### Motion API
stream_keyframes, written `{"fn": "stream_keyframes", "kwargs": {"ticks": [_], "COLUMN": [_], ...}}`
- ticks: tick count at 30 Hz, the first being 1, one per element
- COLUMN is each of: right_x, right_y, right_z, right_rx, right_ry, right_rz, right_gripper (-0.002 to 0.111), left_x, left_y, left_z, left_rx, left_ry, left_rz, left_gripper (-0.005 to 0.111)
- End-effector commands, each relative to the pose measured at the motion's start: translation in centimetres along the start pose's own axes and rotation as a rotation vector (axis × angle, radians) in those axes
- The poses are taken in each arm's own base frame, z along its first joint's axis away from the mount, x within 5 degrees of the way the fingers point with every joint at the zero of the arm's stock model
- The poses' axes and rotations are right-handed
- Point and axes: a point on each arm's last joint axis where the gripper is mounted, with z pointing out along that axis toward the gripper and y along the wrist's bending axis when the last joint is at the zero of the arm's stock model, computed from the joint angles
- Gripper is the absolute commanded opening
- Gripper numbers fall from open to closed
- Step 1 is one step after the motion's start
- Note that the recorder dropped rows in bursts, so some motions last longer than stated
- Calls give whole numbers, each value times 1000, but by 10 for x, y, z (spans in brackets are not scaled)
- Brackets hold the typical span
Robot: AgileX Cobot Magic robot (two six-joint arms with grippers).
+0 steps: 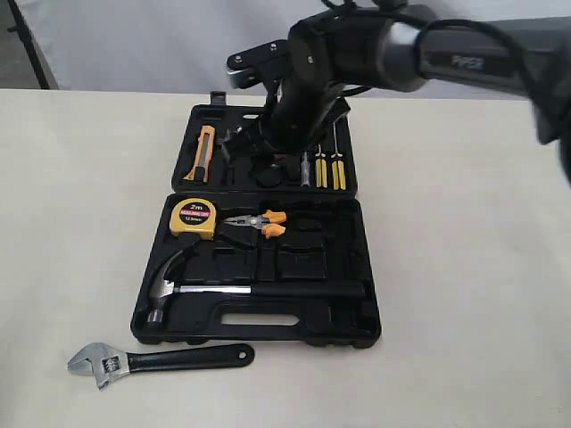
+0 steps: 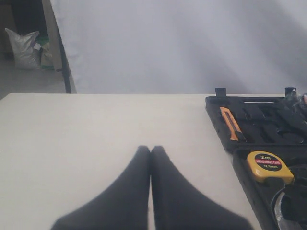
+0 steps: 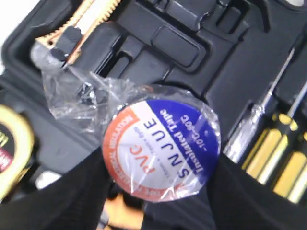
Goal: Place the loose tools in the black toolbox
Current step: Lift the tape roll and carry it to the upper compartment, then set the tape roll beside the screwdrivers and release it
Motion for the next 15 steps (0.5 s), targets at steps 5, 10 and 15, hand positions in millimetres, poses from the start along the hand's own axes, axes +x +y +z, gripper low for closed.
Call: {"fn": "stream_keyframes", "kwargs": {"ticks": [5, 10, 15], "right_x": [-10, -8, -9], "right_y": [-12, -19, -16], "right_z": [44, 52, 52], "right_rx": [13, -37, -74], "right_ry": [150, 154, 150], "right_rz": [-1, 32, 36], "right_gripper": [0, 0, 0], "left_x": [2, 2, 2], "left_y": [0, 0, 0], "left_z": [-1, -1, -1], "left_rx": [14, 14, 14], "left_ry": [-7, -7, -7], "left_rz": [-22, -22, -22], "left_gripper": [1, 1, 1]}}
